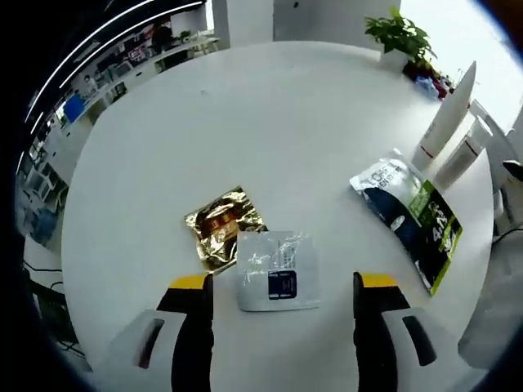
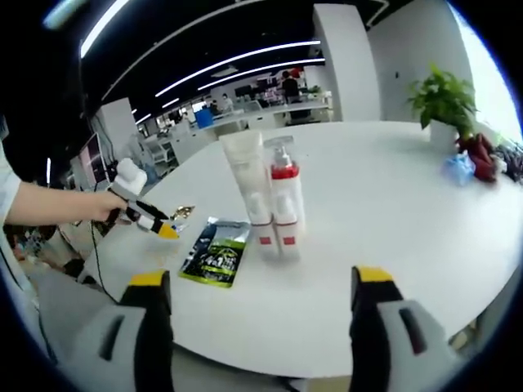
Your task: Arrange the skincare products in the storage area until every visible bottle or jar stands upright without overlapping.
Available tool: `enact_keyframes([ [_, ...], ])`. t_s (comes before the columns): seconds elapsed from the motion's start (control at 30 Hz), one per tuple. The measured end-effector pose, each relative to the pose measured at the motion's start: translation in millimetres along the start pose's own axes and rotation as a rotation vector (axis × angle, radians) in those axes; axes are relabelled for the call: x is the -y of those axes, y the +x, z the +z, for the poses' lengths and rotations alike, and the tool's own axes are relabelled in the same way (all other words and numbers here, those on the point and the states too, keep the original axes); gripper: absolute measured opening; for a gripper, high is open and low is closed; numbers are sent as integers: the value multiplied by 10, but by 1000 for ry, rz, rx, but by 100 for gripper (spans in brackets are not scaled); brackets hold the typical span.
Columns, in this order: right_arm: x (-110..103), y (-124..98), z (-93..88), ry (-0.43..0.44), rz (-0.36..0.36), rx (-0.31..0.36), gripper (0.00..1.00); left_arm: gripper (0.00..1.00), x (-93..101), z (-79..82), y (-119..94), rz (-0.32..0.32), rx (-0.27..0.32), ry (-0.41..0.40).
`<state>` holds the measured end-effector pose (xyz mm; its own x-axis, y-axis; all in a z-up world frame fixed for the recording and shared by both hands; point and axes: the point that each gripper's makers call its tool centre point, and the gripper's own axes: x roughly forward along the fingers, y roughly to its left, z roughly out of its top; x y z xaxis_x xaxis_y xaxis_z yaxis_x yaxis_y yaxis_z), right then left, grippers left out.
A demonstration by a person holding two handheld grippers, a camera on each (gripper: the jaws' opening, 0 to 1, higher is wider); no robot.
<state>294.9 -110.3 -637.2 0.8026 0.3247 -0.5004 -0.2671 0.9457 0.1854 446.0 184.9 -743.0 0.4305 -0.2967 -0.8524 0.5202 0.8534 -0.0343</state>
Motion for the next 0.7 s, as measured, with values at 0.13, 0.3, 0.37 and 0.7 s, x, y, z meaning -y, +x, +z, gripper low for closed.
enact_keyframes([
  [0.13, 0, 1, -4, -1, 0, -3, 91, 62, -7, -9, 16, 16, -13, -20],
  [0.3, -4, 4, -8, 0, 1, -7, 90, 58, -28, 10, 21, 34, -20, -24],
  [0.37, -6, 6, -11, -1, 2, -8, 90, 57, -32, 18, 23, 39, -22, -19],
  [0.7, -10, 7, -15, 0, 3, -11, 89, 38, -51, 78, 47, 33, -9, -6],
])
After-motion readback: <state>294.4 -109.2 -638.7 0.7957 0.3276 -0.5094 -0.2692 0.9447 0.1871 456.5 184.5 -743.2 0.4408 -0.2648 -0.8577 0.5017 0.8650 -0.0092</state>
